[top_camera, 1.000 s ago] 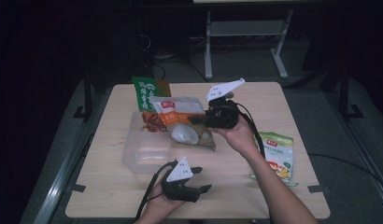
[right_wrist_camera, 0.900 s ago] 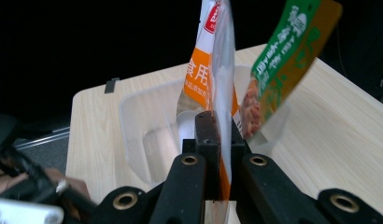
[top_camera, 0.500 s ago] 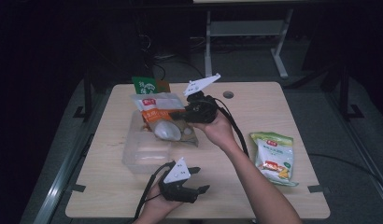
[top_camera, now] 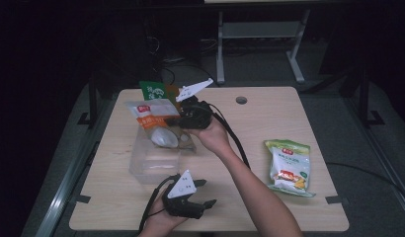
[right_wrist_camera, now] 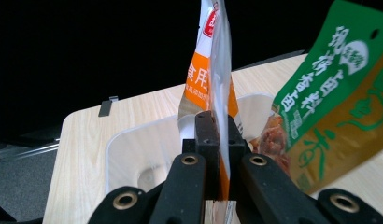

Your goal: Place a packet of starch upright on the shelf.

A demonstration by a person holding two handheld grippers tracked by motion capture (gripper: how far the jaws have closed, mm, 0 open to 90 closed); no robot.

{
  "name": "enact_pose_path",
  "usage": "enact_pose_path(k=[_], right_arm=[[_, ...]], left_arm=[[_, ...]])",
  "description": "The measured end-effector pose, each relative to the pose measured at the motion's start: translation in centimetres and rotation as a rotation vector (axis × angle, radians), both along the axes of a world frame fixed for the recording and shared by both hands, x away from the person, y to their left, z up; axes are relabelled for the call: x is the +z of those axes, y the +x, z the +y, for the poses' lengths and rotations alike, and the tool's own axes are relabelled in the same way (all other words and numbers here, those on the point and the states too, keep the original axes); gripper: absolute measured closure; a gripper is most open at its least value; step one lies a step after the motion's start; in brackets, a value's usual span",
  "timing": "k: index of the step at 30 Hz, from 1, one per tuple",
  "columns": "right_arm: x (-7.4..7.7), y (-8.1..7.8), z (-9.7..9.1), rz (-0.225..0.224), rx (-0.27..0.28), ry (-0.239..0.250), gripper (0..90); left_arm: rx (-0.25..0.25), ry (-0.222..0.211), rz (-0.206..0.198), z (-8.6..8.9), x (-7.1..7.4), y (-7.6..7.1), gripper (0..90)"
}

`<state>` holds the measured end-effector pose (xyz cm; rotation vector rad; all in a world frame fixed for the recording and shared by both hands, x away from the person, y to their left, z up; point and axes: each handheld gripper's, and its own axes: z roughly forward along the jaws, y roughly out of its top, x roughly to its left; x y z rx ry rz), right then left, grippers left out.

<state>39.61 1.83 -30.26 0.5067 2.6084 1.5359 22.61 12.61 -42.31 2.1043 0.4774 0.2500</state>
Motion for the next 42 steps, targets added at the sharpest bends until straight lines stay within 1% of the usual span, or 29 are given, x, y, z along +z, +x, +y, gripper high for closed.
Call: enact_pose_path(k=[2,3,8,11,12,13,15,16,17,19,22,23,25,30,33,40,42], right_arm=[[-0.3,0.1,0.6,0.005,-0.001,-0.001,90.0],[-0.4,0.2,0.8,0.014,-0.002,0.001,90.0],[-1.0,0.5,2.2,0.021,-0.002,-0.007,90.0],[-1.5,0.7,2.8,0.031,-0.005,0.003,90.0],[-1.6,0.7,3.1,0.032,-0.007,0.003,90.0],[-1.8,0.8,3.2,0.034,-0.007,0.002,90.0],[-2.1,0.9,3.6,0.042,-0.008,0.005,90.0],[-2.3,1.0,3.8,0.040,-0.005,0.005,90.0],[-2.5,1.0,3.9,0.052,-0.007,0.009,90.0],[-2.8,1.1,4.2,0.059,-0.011,0.009,90.0],[-3.4,1.3,4.6,0.073,-0.015,0.010,90.0],[-3.7,1.4,4.8,0.081,-0.011,0.010,90.0],[-4.1,1.4,4.9,0.088,-0.018,0.014,90.0],[-5.4,1.7,5.1,0.121,-0.035,0.022,90.0],[-5.8,1.9,4.9,0.138,-0.045,0.040,90.0],[-5.9,1.9,4.5,0.141,-0.043,0.028,89.7],[-5.9,1.9,4.5,0.131,-0.039,0.013,89.2]], left_arm=[[0.000,0.003,-0.002,0.1,0.0,-0.1,31.1],[0.003,0.000,0.000,0.2,0.0,-0.1,30.8],[0.007,0.012,-0.004,0.4,-0.1,-0.1,30.0],[0.004,0.008,-0.008,0.2,-0.2,-0.3,30.1],[0.002,0.015,-0.008,0.2,-0.3,-0.4,30.1],[0.003,0.011,-0.006,0.1,-0.4,-0.5,30.1],[-0.003,0.017,-0.006,0.0,-0.4,-0.5,30.1],[-0.001,0.015,-0.004,0.0,-0.4,-0.5,30.2],[-0.001,0.012,-0.001,0.0,-0.5,-0.5,30.1],[0.003,0.001,0.011,0.0,-0.6,-0.5,30.0],[0.001,0.003,0.015,-0.1,-0.7,-0.5,29.6],[0.001,0.003,0.022,-0.1,-0.6,-0.5,29.7],[-0.007,0.004,0.006,0.0,-0.6,-0.5,29.6],[-0.008,0.001,0.006,0.0,-0.6,-0.5,29.6],[-0.009,-0.003,0.005,0.0,-0.5,-0.5,29.6],[-0.008,-0.003,0.007,0.0,-0.5,-0.5,29.6],[-0.007,-0.005,0.005,0.0,-0.5,-0.5,29.6]])
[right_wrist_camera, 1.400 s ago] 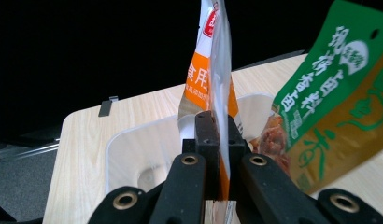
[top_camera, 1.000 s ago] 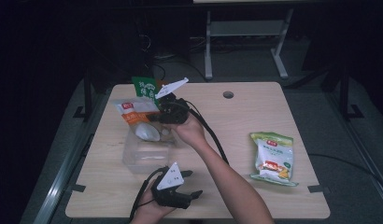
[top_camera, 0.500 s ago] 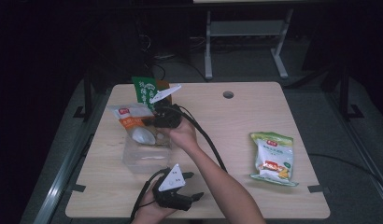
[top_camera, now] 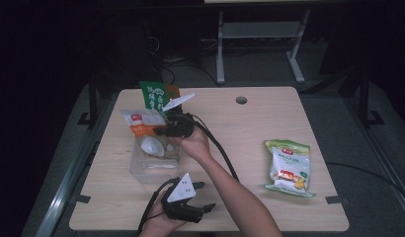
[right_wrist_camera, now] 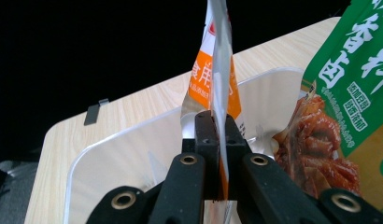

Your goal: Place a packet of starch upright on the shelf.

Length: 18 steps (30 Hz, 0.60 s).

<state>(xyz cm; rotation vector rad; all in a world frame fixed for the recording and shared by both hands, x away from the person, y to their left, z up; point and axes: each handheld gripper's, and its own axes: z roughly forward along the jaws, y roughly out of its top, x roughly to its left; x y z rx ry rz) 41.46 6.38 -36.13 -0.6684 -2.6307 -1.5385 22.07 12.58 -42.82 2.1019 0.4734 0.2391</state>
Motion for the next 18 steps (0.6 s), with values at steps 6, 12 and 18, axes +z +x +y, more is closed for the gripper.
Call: enact_pose_path(k=[6,12,18], right_arm=[[1.0,-0.2,-1.0,-0.024,-0.007,-0.023,84.7],[1.8,-0.5,-2.0,-0.036,-0.008,-0.038,85.4],[1.5,-0.8,-2.4,-0.045,-0.005,-0.045,89.9]], left_arm=[[0.000,0.003,0.001,0.0,0.0,0.1,29.4],[-0.006,0.013,-0.008,0.0,0.0,0.1,29.4],[-0.001,0.015,-0.002,0.0,0.0,0.2,29.4]])
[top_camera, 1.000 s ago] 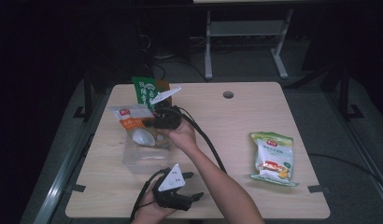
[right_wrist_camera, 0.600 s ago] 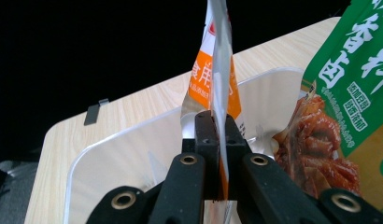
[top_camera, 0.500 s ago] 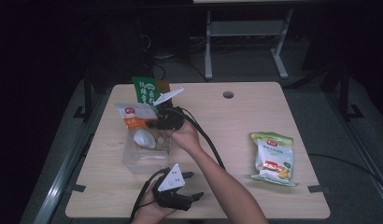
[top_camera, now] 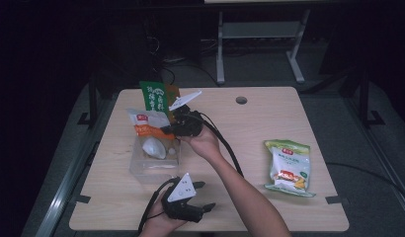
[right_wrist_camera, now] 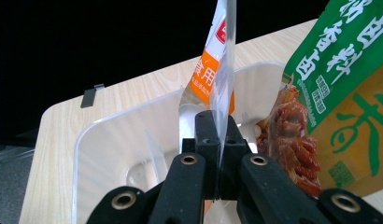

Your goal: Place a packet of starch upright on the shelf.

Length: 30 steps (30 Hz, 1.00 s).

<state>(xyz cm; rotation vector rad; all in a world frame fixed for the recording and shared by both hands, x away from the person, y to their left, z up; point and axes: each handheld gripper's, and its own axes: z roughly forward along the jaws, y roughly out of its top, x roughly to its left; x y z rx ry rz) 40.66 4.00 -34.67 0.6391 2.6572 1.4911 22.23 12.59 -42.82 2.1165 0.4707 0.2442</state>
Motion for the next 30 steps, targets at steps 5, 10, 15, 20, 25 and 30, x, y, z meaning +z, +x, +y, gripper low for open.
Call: enact_pose_path(k=[5,10,15,20,25,30], right_arm=[[-0.6,0.1,0.2,0.007,0.002,-0.011,89.8],[-0.7,0.2,0.1,0.018,-0.002,-0.007,89.6],[-0.8,0.4,-0.2,0.033,-0.002,0.002,81.7],[-0.5,0.3,-1.0,0.039,-0.009,0.025,70.2],[-0.3,0.2,-2.3,0.055,-0.005,0.035,63.9],[0.0,-0.2,-3.9,0.058,-0.004,0.036,61.3]], left_arm=[[0.005,-0.003,0.004,0.0,0.0,0.0,29.4],[0.008,-0.008,0.004,0.0,-0.1,0.0,29.3],[0.008,-0.009,0.003,0.0,0.0,0.1,29.1],[0.014,-0.003,0.010,0.0,-0.1,0.3,28.4],[0.023,-0.010,0.021,-0.1,-0.2,0.4,28.4],[0.029,-0.011,0.013,0.0,-0.1,0.5,28.4]])
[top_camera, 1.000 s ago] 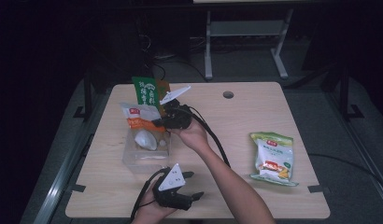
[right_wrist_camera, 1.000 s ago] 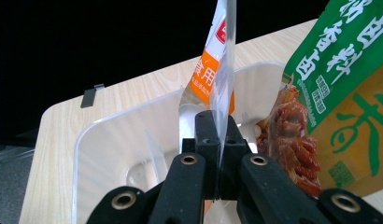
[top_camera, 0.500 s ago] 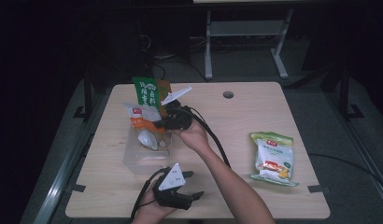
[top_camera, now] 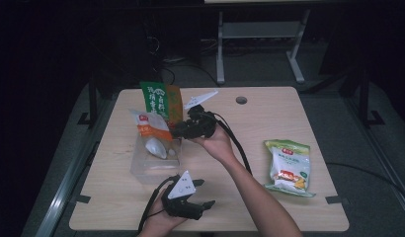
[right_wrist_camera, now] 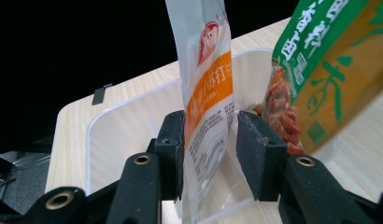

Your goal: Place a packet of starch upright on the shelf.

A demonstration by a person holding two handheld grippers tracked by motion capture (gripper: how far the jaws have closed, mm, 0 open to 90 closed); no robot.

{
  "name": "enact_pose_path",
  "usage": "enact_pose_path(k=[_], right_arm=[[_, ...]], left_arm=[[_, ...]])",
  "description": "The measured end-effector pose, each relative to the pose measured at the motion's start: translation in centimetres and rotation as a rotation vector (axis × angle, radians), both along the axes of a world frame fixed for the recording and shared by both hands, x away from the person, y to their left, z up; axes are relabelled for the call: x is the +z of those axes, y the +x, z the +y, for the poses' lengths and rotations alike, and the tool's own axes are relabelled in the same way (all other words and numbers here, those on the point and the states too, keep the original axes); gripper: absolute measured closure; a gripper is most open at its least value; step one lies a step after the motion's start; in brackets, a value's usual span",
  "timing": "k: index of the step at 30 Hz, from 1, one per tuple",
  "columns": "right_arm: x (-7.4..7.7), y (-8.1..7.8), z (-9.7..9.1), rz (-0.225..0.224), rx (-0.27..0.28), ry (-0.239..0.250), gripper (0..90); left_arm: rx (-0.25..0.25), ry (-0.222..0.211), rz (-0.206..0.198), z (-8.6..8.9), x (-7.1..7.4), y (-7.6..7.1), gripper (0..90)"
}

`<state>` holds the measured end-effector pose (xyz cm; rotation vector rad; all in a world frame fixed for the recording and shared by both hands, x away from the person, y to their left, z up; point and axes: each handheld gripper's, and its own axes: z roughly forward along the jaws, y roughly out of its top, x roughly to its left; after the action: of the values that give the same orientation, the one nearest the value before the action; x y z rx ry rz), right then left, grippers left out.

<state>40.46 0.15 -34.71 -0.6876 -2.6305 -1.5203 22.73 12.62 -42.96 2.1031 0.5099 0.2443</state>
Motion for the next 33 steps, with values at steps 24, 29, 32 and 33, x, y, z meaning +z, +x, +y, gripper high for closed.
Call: enact_pose_path(k=[24,29,32,33], right_arm=[[-0.1,-2.2,-8.4,0.006,-0.081,-0.016,55.8],[-0.4,-2.7,-10.1,0.015,-0.107,-0.022,52.6],[-0.7,-3.0,-11.2,0.018,-0.125,-0.022,52.2],[-0.8,-3.1,-11.6,0.021,-0.131,-0.022,51.9]], left_arm=[[-0.014,-0.005,0.018,-0.8,-0.4,0.1,28.9],[-0.015,0.000,0.019,-1.0,-0.4,0.2,28.9],[-0.019,0.004,0.015,-1.0,-0.5,0.3,28.9],[-0.015,0.000,0.023,-1.1,-0.5,0.3,28.8]])
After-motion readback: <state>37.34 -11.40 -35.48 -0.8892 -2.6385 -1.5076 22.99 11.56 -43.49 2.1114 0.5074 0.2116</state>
